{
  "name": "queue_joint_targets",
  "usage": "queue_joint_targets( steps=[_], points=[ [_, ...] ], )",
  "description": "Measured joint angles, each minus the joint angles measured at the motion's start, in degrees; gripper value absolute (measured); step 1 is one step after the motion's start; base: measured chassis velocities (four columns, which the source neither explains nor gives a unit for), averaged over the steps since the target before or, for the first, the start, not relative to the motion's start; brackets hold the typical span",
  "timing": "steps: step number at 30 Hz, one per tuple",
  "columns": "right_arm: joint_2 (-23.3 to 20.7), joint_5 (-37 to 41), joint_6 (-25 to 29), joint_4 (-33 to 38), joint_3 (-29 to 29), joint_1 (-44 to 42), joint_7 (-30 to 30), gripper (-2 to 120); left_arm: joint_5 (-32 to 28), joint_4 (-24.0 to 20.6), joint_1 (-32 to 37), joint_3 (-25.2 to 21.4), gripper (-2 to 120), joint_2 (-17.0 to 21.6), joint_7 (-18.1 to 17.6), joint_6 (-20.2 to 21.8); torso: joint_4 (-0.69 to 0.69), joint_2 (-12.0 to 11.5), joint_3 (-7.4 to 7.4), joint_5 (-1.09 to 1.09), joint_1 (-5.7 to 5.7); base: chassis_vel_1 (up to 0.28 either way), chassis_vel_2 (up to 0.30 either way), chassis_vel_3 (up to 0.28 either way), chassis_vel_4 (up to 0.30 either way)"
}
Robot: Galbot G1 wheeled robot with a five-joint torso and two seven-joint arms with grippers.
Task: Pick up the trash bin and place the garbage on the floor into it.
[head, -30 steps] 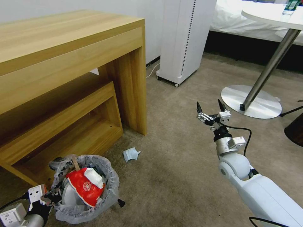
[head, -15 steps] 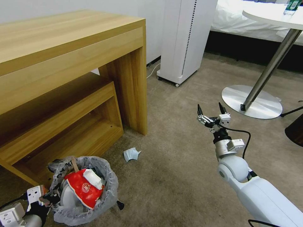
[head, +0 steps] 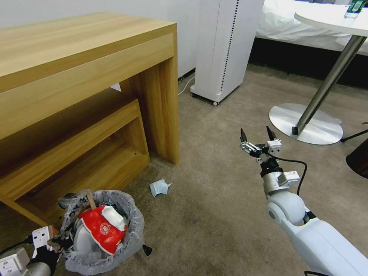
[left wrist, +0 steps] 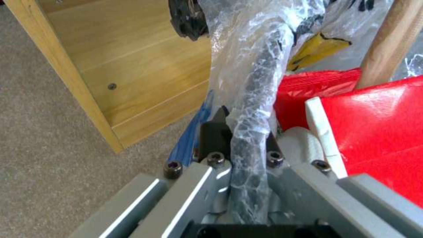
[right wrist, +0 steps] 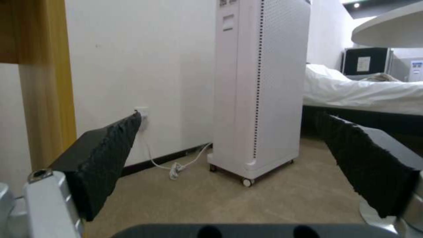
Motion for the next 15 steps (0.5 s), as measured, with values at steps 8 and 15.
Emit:
queue_joint_targets(
  steps=[8, 15],
  points=[
    [0.09, 0.02, -0.01, 0.22, 0.04, -0.13, -0.35, 100, -0.02, -0.48, 0.06, -0.02, 1, 0.18, 0.05, -0.02, 0.0, 0.0, 0.0, 0.0, 0.0, 0.0, 0.0, 0.0, 0.0],
    [0.31, -0.05, -0.18, -0.17, -0.47, 0.04, -0.64, 100, -0.17, -0.82, 0.5, 0.05, 1, 0.34, 1.02, 0.42, 0.0, 0.0, 0.0, 0.0, 0.0, 0.0, 0.0, 0.0, 0.0]
  ],
)
